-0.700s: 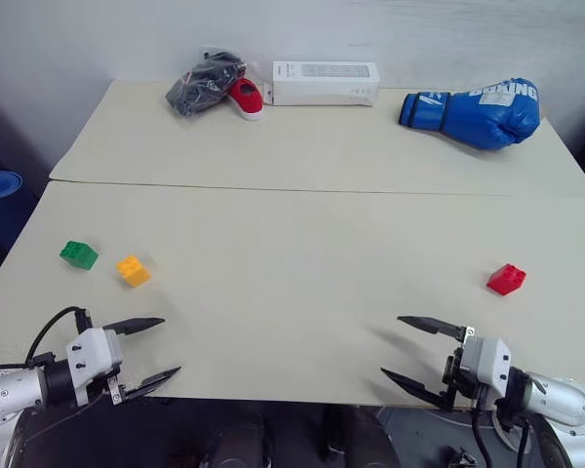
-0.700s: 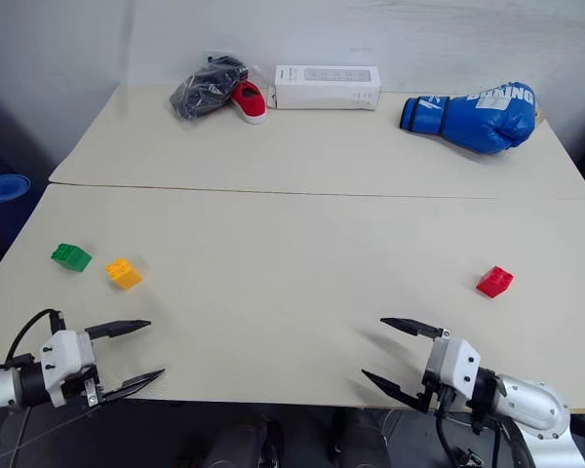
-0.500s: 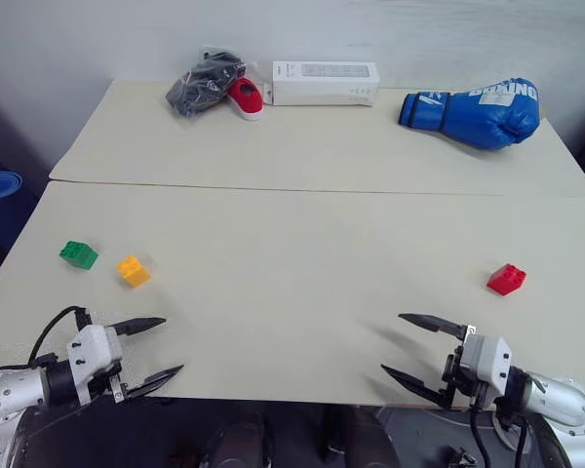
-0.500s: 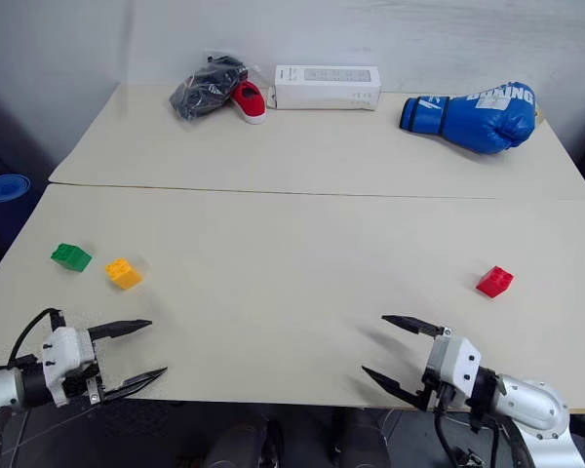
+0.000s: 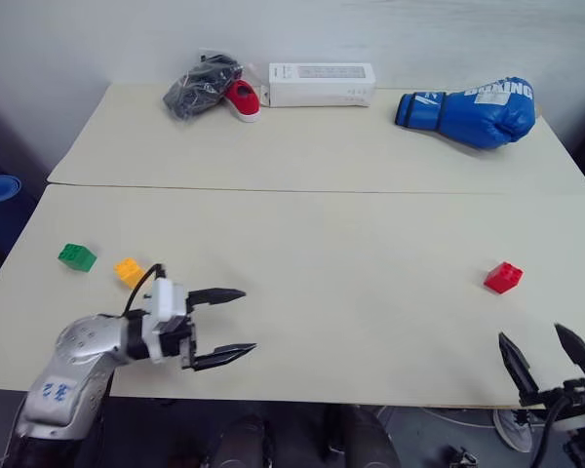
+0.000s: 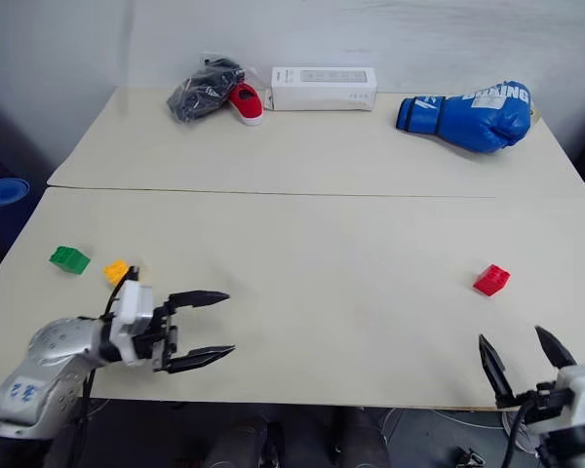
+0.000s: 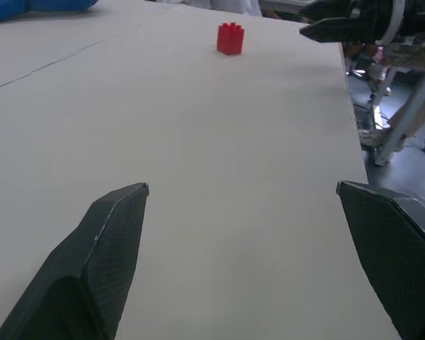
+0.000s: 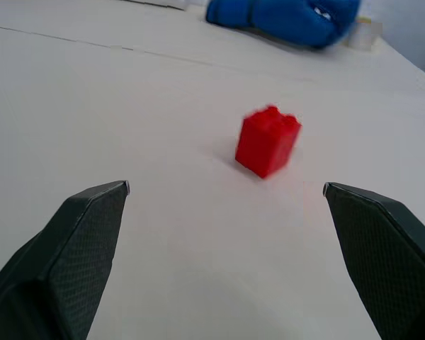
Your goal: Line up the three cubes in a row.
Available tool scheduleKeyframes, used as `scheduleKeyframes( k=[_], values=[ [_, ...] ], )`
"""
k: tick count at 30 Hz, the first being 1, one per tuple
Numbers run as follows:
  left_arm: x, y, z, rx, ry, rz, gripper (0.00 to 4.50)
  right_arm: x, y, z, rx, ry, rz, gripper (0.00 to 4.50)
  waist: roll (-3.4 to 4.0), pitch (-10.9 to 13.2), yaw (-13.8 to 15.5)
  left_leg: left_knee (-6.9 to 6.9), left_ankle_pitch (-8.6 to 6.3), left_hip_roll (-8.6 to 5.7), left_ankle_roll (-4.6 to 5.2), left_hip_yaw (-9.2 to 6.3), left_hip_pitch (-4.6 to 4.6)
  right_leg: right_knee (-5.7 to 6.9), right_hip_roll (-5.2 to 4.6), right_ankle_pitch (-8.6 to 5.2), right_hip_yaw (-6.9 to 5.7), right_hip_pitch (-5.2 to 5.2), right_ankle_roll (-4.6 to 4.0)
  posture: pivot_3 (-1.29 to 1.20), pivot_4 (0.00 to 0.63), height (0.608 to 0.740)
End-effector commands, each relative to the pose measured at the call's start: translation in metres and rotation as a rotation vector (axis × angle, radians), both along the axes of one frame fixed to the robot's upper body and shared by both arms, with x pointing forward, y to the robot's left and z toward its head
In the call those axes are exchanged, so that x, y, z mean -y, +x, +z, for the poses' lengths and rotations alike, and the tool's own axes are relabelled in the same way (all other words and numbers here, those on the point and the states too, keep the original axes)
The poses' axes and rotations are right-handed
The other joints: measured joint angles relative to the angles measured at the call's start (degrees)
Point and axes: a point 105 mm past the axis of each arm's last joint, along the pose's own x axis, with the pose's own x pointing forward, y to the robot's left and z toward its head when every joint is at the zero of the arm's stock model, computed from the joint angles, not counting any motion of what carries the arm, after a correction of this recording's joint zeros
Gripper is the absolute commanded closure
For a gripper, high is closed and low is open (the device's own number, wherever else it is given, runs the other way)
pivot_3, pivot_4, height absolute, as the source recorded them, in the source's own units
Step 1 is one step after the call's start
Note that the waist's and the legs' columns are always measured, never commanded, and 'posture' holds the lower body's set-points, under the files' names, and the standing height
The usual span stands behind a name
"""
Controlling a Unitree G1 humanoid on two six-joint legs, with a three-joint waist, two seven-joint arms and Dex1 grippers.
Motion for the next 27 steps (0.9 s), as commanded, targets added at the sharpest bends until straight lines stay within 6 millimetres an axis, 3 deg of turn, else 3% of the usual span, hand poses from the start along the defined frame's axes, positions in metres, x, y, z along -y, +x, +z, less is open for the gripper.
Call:
scheduleKeyframes(
  k=[1,5,8,13,18,27],
  values=[
    [0.008,0.002,0.003,0.02,0.003,-0.047,0.02,0.002,-0.001,0.002,0.04,-0.026,-0.094,0.0,0.18,-0.11,-0.4,-0.02,0.0,0.0,0.0,0.02,0.0,0.02,0.0,-0.01,0.01,-0.02,-0.01,0.0,0.15,0.74],
    [0.013,0.002,0.005,0.03,0.013,-0.11,0.02,-0.012,0.015,0.011,0.093,-0.014,-0.119,0.0,0.3,-0.17,-1.07,-0.08,0.05,0.0,-0.04,0.03,0.01,0.04,0.02,-0.03,0.03,-0.08,-0.04,0.0,0.15,0.74],
    [0.016,0.006,0.008,0.055,0.015,-0.113,0.02,-0.011,0.033,0.026,0.133,-0.023,-0.161,0.0,0.23,-0.18,-0.93,-0.09,0.07,0.0,-0.06,-0.02,-0.03,0.07,0.02,-0.05,0.02,-0.14,-0.07,0.0,0.15,0.74],
    [0.02,0.011,0.009,0.076,0.016,-0.117,0.02,0.0,0.083,0.057,0.188,0.027,-0.269,0.0,0.24,-0.23,-0.99,-0.07,0.16,-0.1,0.06,0.02,-0.09,0.14,-0.04,-0.01,0.05,-0.14,-0.01,0.0,0.15,0.74],
    [0.022,0.01,0.006,0.083,0.027,-0.122,0.02,-0.002,0.127,0.061,0.156,0.098,-0.305,0.0,0.25,-0.22,-0.78,-0.1,0.34,-0.07,-0.03,-0.12,-0.18,0.26,0.05,-0.06,-0.12,-0.17,-0.09,0.0,0.15,0.74],
    [0.023,0.007,0.006,0.093,0.035,-0.1,0.02,0.003,0.141,0.05,0.11,0.09,-0.452,0.0,0.25,-0.22,-1.02,-0.1,0.38,-0.09,0.02,-0.09,-0.19,0.28,0.02,-0.05,-0.11,-0.17,-0.07,0.0,0.15,0.74]
  ],
)
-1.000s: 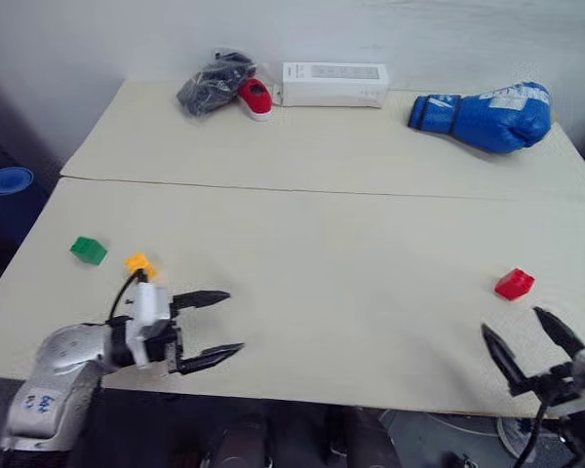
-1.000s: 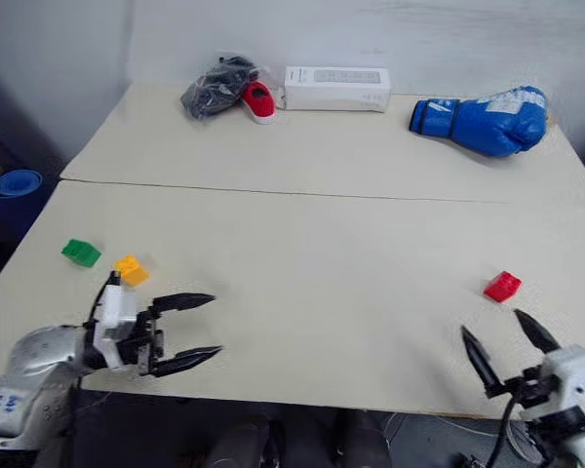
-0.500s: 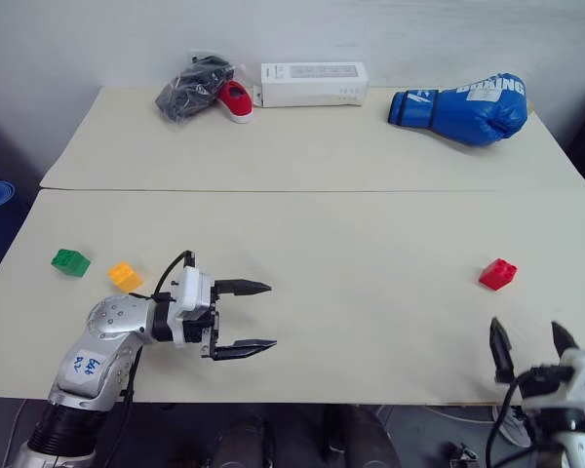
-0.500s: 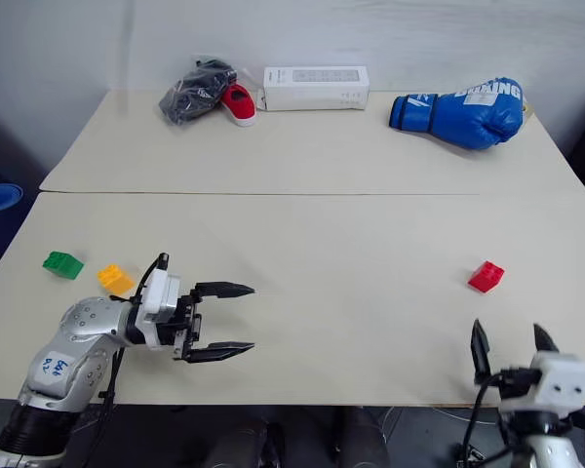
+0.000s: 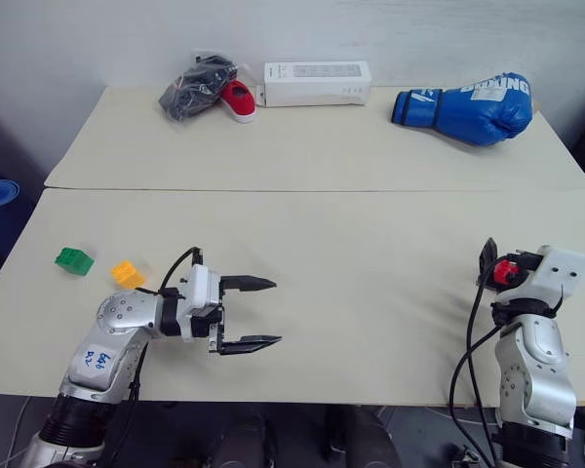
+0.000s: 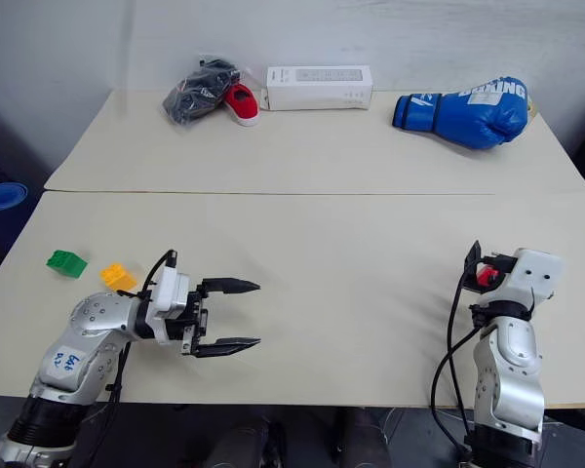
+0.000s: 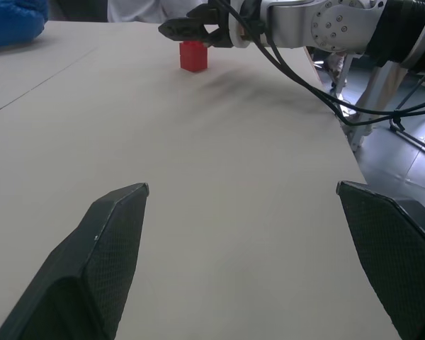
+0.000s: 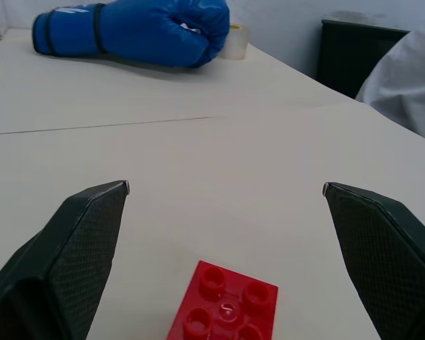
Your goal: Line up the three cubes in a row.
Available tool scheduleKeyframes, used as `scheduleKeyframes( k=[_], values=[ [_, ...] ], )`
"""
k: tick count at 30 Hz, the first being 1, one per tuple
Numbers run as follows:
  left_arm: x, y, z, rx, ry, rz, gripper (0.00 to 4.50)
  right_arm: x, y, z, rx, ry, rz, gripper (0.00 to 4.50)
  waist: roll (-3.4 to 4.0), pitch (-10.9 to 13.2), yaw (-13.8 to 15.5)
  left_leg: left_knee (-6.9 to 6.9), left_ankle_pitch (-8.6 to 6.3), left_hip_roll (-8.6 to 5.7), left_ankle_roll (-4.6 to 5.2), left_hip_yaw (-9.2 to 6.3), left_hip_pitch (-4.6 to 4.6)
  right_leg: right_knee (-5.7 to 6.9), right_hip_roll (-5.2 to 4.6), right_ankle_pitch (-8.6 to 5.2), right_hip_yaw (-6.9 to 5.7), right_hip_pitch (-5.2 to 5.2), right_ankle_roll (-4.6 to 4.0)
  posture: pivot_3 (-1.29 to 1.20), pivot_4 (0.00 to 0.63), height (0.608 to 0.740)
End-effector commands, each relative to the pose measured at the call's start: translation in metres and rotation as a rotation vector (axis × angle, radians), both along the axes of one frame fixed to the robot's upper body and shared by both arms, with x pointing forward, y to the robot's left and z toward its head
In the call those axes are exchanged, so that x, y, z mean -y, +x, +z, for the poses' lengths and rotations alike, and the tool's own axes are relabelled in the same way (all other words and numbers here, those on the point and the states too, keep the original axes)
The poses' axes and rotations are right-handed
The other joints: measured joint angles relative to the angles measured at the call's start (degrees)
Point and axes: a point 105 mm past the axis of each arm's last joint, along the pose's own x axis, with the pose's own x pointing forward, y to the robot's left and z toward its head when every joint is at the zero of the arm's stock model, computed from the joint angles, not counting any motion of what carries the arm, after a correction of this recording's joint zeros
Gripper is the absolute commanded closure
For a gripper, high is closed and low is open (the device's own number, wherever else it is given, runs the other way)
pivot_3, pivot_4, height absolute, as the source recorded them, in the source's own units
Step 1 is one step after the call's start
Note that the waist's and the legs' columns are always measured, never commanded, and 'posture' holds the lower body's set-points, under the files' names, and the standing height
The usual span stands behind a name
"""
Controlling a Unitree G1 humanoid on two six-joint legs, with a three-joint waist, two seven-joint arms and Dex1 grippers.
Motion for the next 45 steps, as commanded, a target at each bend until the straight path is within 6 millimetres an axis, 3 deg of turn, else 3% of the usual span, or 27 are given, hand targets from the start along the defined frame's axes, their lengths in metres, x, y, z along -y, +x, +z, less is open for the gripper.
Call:
scheduleKeyframes(
  k=[1,2,4,11,14,17,20,22,24,27,33,41,45],
  values=[
    [0.002,-0.005,0.007,0.041,-0.004,-0.006,0.02,0.0,0.0,0.001,0.019,0.03,-0.04,0.0,0.0,0.0,-0.02,0.0,0.0,0.01,-0.01,-0.01,0.0,0.01,0.01,0.0,0.0,0.0,0.0,0.0,0.15,0.74],
    [0.002,-0.005,0.007,0.042,-0.003,-0.005,0.02,-0.001,0.0,-0.001,0.013,0.046,-0.05,0.0,0.0,0.0,-0.02,0.0,0.0,0.01,-0.01,0.0,0.0,0.01,0.0,0.0,0.0,0.0,0.0,0.0,0.15,0.74],
    [0.002,-0.006,0.007,0.043,-0.002,-0.003,0.0,-0.002,0.0,-0.004,0.01,0.076,-0.053,0.56,0.0,0.0,-0.03,0.0,0.0,0.01,-0.01,0.0,0.0,0.01,0.0,0.0,0.01,0.0,0.0,0.0,0.15,0.74],
    [0.0,-0.005,0.008,0.052,0.008,0.006,0.0,-0.012,0.003,-0.007,0.012,0.115,0.007,3.02,0.0,0.0,-0.05,0.0,0.0,0.01,0.0,0.0,0.0,0.01,-0.01,0.0,0.01,0.0,0.0,0.0,0.15,0.74],
    [-0.001,-0.004,0.009,0.058,0.009,0.02,0.0,-0.023,0.01,0.008,0.048,0.135,0.163,3.04,0.0,0.0,-0.05,0.0,0.0,0.01,0.0,-0.01,0.0,0.01,0.0,0.0,0.01,0.0,0.0,0.0,0.15,0.74],
    [-0.006,-0.004,0.008,0.056,0.017,0.034,0.0,-0.069,0.017,0.037,0.087,0.029,0.617,3.04,0.06,0.04,-0.14,0.0,0.0,0.01,0.04,-0.01,0.0,-0.02,0.0,0.01,0.02,0.0,0.01,0.0,0.15,0.74],
    [-0.009,-0.004,0.006,0.051,0.02,0.046,0.0,-0.111,0.004,0.048,0.057,-0.146,1.025,3.04,0.07,0.05,-0.31,-0.02,-0.02,0.05,0.08,-0.01,0.01,-0.05,0.03,0.01,0.01,0.0,0.01,0.0,0.15,0.74],
    [-0.013,-0.005,0.006,0.041,0.016,0.062,0.0,-0.146,-0.025,0.04,-0.025,-0.32,1.447,3.04,0.07,0.05,-0.24,-0.06,-0.03,0.06,0.08,-0.04,0.01,-0.09,0.04,0.01,-0.04,0.02,0.01,0.0,0.15,0.74],
    [-0.016,-0.006,0.004,0.029,0.015,0.072,0.0,-0.159,-0.039,0.025,-0.103,-0.418,1.695,3.04,-0.1,0.1,0.04,-0.06,-0.06,0.06,0.13,-0.06,0.02,-0.16,0.05,0.01,-0.07,0.06,0.01,0.0,0.15,0.74],
    [-0.023,-0.013,0.001,-0.009,0.012,0.077,0.0,-0.173,-0.04,-0.001,-0.203,-0.512,1.976,3.04,-0.29,0.16,-0.21,-0.01,-0.06,0.04,0.17,-0.02,0.06,-0.31,0.0,0.05,-0.09,0.14,0.08,0.0,0.15,0.74],
    [-0.029,-0.019,0.002,-0.015,0.033,0.08,0.0,-0.183,-0.012,-0.014,-0.206,-0.569,2.018,3.04,-0.27,0.18,0.32,0.05,-0.01,-0.02,0.15,-0.11,0.0,-0.21,-0.11,0.06,-0.21,0.14,0.09,0.0,0.15,0.74],
    [-0.039,-0.02,0.003,-0.013,0.048,0.129,0.0,-0.185,-0.003,-0.017,-0.188,-0.494,1.984,3.04,-0.26,0.18,-0.03,0.06,0.01,-0.06,0.12,-0.14,0.04,-0.27,-0.14,0.09,-0.23,0.23,0.14,0.0,0.15,0.74],
    [-0.044,-0.02,0.002,-0.015,0.056,0.153,0.0,-0.185,-0.004,-0.012,-0.138,-0.494,1.97,1.75,-0.26,0.18,0.01,0.06,0.03,-0.04,0.08,-0.17,0.04,-0.21,-0.14,0.09,-0.23,0.22,0.13,0.0,0.15,0.74]
  ],
)
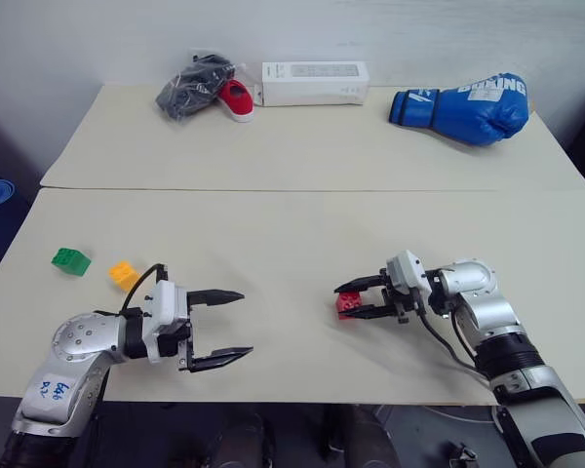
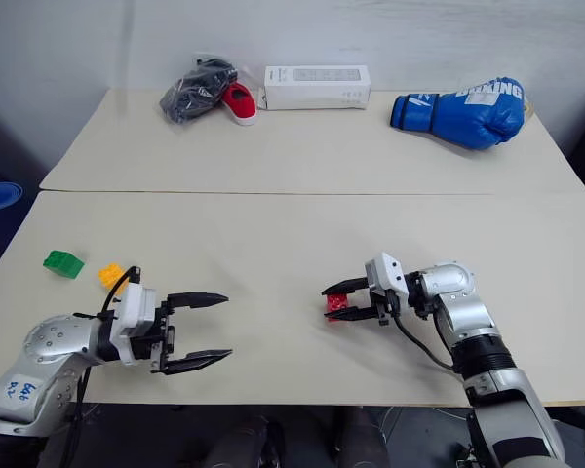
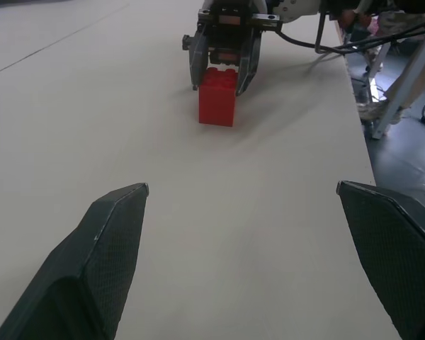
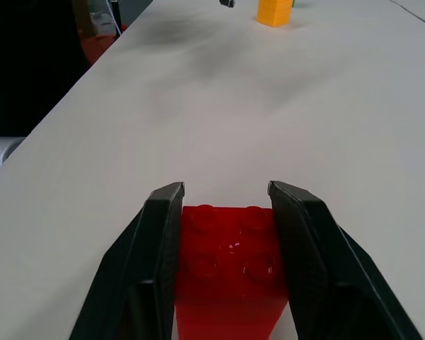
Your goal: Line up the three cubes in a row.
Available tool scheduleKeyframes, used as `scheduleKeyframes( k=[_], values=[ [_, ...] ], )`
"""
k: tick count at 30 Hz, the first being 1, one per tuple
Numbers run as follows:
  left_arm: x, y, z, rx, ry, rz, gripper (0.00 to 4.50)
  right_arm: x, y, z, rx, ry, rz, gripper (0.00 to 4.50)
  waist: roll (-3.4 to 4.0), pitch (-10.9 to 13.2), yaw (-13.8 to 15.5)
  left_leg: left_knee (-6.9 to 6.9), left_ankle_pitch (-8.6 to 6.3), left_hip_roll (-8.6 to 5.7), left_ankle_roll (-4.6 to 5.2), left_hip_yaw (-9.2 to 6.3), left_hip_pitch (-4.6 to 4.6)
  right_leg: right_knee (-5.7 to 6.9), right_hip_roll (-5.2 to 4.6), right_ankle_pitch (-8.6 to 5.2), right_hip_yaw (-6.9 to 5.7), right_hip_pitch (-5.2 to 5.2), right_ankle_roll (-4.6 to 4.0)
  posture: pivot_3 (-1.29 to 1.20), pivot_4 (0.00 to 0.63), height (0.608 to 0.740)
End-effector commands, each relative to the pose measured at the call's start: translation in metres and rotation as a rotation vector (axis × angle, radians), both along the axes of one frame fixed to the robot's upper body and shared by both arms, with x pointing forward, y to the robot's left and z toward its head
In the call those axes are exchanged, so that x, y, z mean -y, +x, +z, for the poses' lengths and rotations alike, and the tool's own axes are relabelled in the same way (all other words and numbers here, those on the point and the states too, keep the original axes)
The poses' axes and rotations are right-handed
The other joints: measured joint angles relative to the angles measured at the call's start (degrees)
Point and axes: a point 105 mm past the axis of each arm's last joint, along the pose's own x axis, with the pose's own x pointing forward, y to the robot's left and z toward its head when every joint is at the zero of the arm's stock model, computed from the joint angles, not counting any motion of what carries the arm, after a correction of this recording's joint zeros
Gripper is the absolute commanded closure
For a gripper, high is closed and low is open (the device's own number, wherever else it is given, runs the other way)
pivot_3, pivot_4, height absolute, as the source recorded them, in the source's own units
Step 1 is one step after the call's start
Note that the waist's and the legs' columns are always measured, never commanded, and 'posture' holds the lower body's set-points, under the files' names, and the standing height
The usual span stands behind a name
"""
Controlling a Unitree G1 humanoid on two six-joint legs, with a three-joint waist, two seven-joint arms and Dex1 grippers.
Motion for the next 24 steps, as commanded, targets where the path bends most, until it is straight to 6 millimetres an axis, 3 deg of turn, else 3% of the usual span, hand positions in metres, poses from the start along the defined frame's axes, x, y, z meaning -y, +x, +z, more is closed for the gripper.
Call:
scheduleKeyframes(
  k=[1,5,6,9,13,18,21,24],
  values=[
    [-0.007,-0.002,0.008,0.031,0.004,0.022,0.0,0.001,-0.002,0.01,0.054,0.045,0.005,1.4,0.0,0.0,0.03,0.0,0.0,0.0,0.0,0.0,-0.01,-0.01,0.0,0.0,0.0,-0.01,0.0,0.0,0.15,0.74],
    [-0.021,-0.001,0.007,0.032,0.012,0.088,0.0,0.002,-0.006,0.022,0.105,0.08,0.006,0.18,0.01,0.0,0.04,0.0,-0.01,0.0,0.0,-0.02,-0.03,-0.03,0.0,0.0,-0.01,-0.02,0.0,0.0,0.15,0.74],
    [-0.036,0.0,0.008,0.031,0.004,0.166,0.0,0.006,-0.008,0.033,0.135,0.11,-0.009,0.01,0.01,0.01,0.04,0.0,-0.01,0.0,-0.01,-0.02,-0.03,-0.03,0.0,0.0,-0.01,-0.02,0.0,0.0,0.15,0.74],
    [-0.081,-0.007,0.008,0.017,-0.017,0.394,0.0,0.019,-0.018,0.05,0.19,0.156,-0.056,0.01,0.04,0.03,-0.04,-0.05,-0.06,0.03,-0.05,-0.02,-0.05,-0.08,0.01,0.0,0.02,-0.07,0.0,0.0,0.15,0.74],
    [-0.138,-0.035,-0.004,-0.037,-0.034,0.668,0.0,0.037,-0.036,0.058,0.194,0.265,-0.135,0.01,0.04,0.03,0.08,-0.09,-0.19,0.1,-0.04,-0.02,-0.04,-0.24,0.05,-0.01,-0.01,-0.04,-0.02,0.0,0.15,0.74],
    [-0.215,-0.066,-0.01,0.004,-0.13,1.105,0.0,0.053,-0.047,0.053,0.185,0.377,-0.297,0.01,0.0,0.03,0.4,-0.08,-0.35,0.08,0.05,-0.01,-0.04,-0.47,-0.01,-0.01,0.02,-0.04,-0.01,0.0,0.15,0.74],
    [-0.238,-0.08,-0.015,0.014,-0.197,1.259,0.0,0.052,-0.05,0.053,0.127,0.439,-0.325,0.01,-0.02,0.02,0.35,-0.08,-0.52,0.07,-0.18,-0.01,0.0,-0.43,-0.06,0.0,0.08,-0.04,0.0,0.0,0.15,0.74],
    [-0.245,-0.084,-0.016,0.024,-0.242,1.317,0.0,0.047,-0.052,0.057,0.163,0.479,-0.347,0.01,-0.03,0.01,0.31,-0.08,-0.53,0.08,-0.21,0.0,0.0,-0.4,-0.06,-0.01,0.09,-0.08,-0.02,0.0,0.15,0.74]
  ],
)
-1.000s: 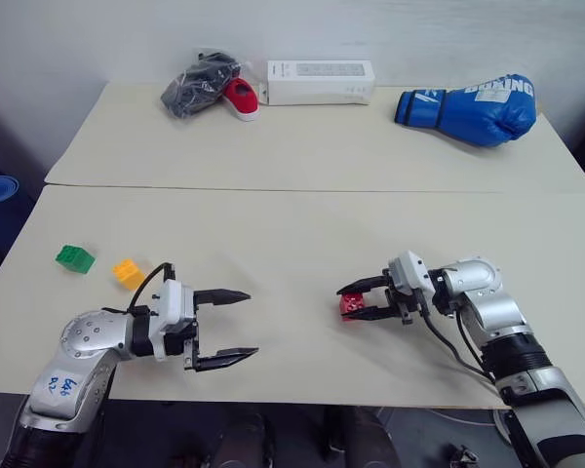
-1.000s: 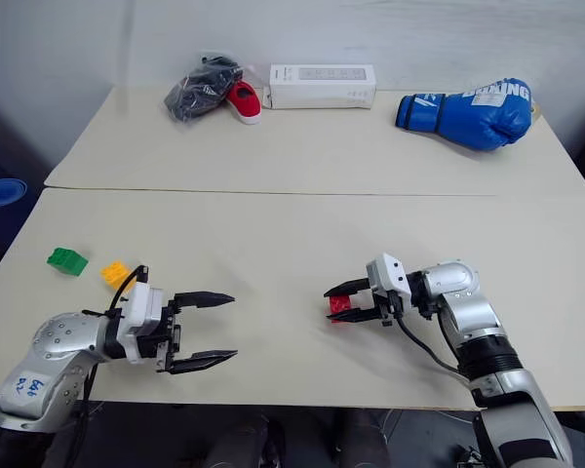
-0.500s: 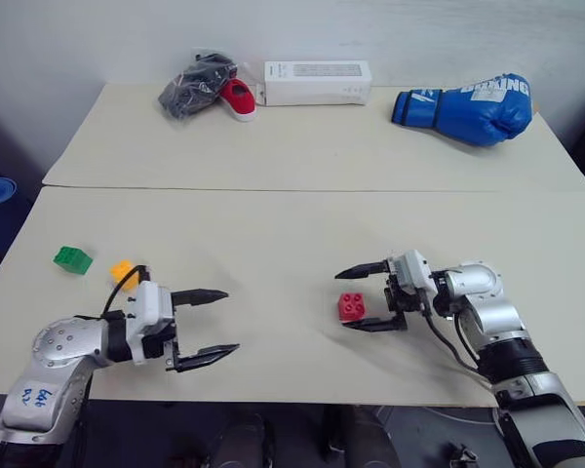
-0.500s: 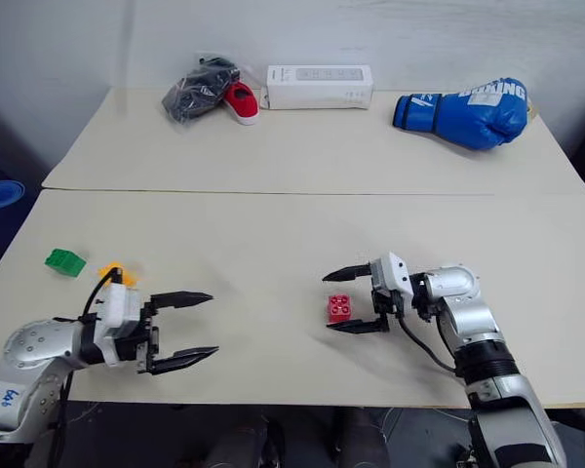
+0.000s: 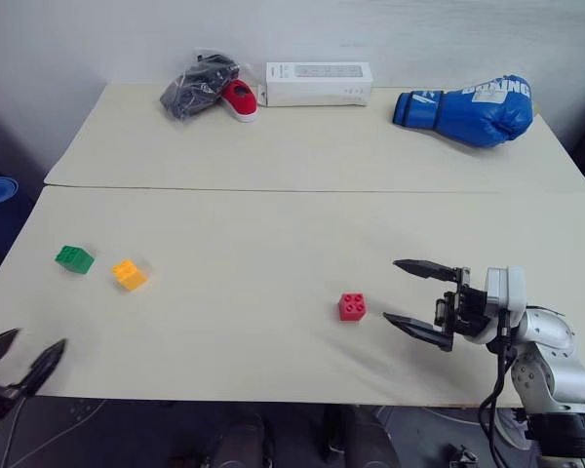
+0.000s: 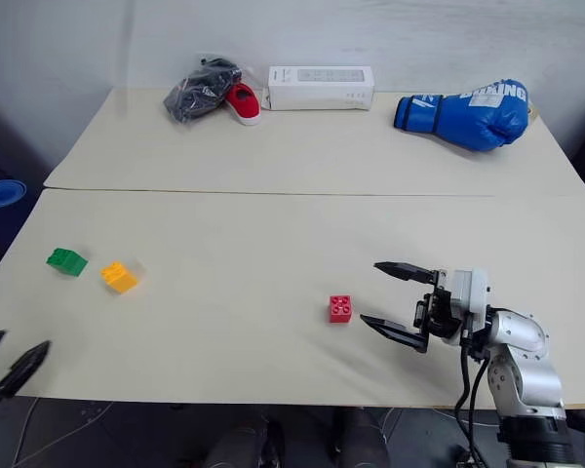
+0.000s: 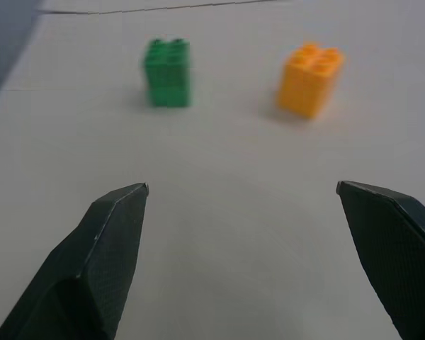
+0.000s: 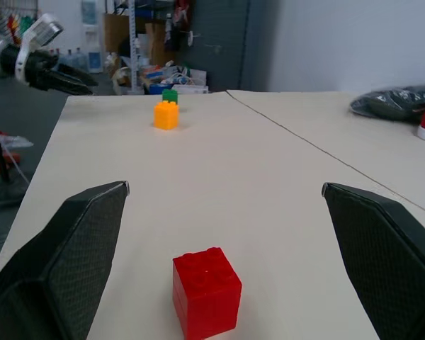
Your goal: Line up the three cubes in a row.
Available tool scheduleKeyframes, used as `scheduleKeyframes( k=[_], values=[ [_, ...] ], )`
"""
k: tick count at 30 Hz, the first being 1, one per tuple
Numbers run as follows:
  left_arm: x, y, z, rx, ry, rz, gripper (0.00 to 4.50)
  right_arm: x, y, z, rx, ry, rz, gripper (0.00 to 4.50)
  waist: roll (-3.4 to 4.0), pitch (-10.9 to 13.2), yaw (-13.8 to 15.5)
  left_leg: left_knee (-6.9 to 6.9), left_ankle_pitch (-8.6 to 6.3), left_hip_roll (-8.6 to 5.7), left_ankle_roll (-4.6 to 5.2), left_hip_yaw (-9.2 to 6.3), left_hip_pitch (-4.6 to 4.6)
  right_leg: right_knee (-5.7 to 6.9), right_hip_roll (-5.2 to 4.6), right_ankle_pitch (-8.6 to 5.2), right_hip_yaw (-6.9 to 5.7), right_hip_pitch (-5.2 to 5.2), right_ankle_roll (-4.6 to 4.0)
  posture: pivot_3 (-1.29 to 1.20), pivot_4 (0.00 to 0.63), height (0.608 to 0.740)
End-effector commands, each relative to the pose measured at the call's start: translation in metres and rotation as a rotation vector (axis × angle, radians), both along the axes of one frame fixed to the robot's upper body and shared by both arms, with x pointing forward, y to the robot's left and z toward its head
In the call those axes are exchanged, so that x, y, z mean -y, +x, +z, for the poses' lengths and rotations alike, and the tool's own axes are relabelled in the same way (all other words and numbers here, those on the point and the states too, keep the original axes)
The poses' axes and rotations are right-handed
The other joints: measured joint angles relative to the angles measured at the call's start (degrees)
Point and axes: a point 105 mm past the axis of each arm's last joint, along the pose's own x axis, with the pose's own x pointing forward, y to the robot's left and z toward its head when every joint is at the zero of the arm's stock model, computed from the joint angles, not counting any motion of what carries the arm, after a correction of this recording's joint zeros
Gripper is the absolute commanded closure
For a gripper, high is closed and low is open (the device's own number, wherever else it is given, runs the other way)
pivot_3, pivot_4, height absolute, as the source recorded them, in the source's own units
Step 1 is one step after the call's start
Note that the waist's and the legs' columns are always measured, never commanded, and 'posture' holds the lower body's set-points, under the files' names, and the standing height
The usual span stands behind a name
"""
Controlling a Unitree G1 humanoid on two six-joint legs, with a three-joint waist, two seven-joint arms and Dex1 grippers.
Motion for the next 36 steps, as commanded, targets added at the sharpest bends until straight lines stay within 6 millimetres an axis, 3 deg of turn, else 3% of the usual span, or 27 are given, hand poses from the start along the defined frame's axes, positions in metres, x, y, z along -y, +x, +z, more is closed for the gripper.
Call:
scheduleKeyframes(
  k=[1,4,9,13,15,18,21,22,24,29,32,36],
  values=[
    [-0.011,-0.003,0.013,0.076,-0.002,0.068,0.0,-0.004,-0.005,0.016,0.081,0.049,-0.021,0.01,0.0,0.0,0.02,0.0,0.0,0.0,-0.01,0.01,-0.01,0.0,0.0,0.0,0.01,-0.01,0.0,0.0,0.15,0.74],
    [-0.016,0.019,0.029,0.137,-0.002,0.077,0.0,-0.008,-0.004,0.018,0.094,0.069,-0.02,0.01,-0.02,-0.01,0.59,0.0,0.0,-0.01,-0.02,0.01,-0.01,0.01,0.0,0.0,0.0,-0.01,0.0,0.0,0.15,0.74],
    [-0.015,0.082,0.056,0.133,0.015,0.023,0.0,-0.014,-0.003,0.02,0.111,0.076,0.006,0.01,-0.22,-0.13,1.41,0.0,0.12,-0.01,-0.08,-0.02,0.0,0.15,0.01,0.0,-0.03,-0.03,-0.02,0.0,0.15,0.74],
    [-0.009,0.123,0.059,0.056,0.004,-0.009,0.0,-0.016,-0.004,0.019,0.116,0.067,0.012,0.01,-0.14,-0.12,1.09,-0.01,0.22,-0.06,0.17,0.08,0.0,0.36,0.04,0.01,0.01,-0.03,0.0,0.0,0.15,0.74],
    [-0.007,0.134,0.057,0.03,0.008,-0.027,0.0,-0.016,-0.005,0.018,0.119,0.065,0.013,0.01,-0.15,-0.12,0.49,-0.01,0.22,-0.06,0.18,0.13,-0.02,0.35,0.07,0.01,-0.03,-0.06,0.0,0.0,0.15,0.74],
    [-0.003,0.151,0.041,-0.064,0.014,-0.055,0.0,-0.019,-0.008,0.016,0.126,0.061,0.015,0.01,-0.18,-0.11,-0.38,-0.04,0.23,-0.05,0.19,0.23,-0.02,0.32,0.14,0.01,-0.09,-0.07,0.01,0.0,0.15,0.74],
    [-0.008,0.158,0.029,-0.104,0.018,-0.025,0.0,-0.02,-0.009,0.014,0.128,0.061,0.005,0.01,-0.19,-0.12,-0.57,-0.04,0.24,-0.03,0.2,0.38,-0.01,0.33,0.18,0.01,-0.06,-0.11,0.01,0.0,0.15,0.74],
    [-0.008,0.159,0.026,-0.111,0.014,-0.025,0.19,-0.019,-0.009,0.013,0.128,0.059,0.001,0.0,-0.19,-0.12,-0.56,-0.04,0.24,-0.03,0.21,0.4,0.0,0.35,0.17,0.01,-0.04,-0.11,0.01,0.0,0.15,0.74],
    [-0.008,0.161,0.022,-0.117,0.017,-0.027,0.62,-0.019,-0.009,0.012,0.128,0.057,-0.005,0.0,-0.2,-0.12,-0.55,-0.04,0.26,-0.03,0.21,0.42,0.03,0.38,0.16,0.01,-0.01,-0.11,0.02,0.0,0.15,0.74],
    [-0.009,0.161,0.019,-0.111,0.019,-0.044,2.19,-0.017,-0.009,0.009,0.128,0.051,-0.014,0.0,-0.26,-0.13,-0.27,-0.03,0.29,-0.03,0.19,0.42,0.08,0.52,0.07,0.01,0.01,-0.12,0.02,0.0,0.15,0.74],
    [-0.008,0.16,0.041,0.008,0.026,-0.084,3.01,-0.016,-0.01,0.008,0.131,0.045,-0.016,0.0,-0.28,-0.13,-0.26,-0.03,0.29,-0.03,0.18,0.4,0.08,0.54,0.06,0.01,0.01,-0.14,0.01,0.0,0.15,0.74],
    [-0.002,0.152,0.082,0.198,0.041,-0.188,3.0,-0.011,-0.011,0.007,0.125,0.035,-0.02,0.0,-0.29,-0.14,-0.24,-0.03,0.29,-0.03,0.17,0.39,0.07,0.52,0.04,0.01,0.01,-0.14,0.01,0.0,0.15,0.74]
  ],
)
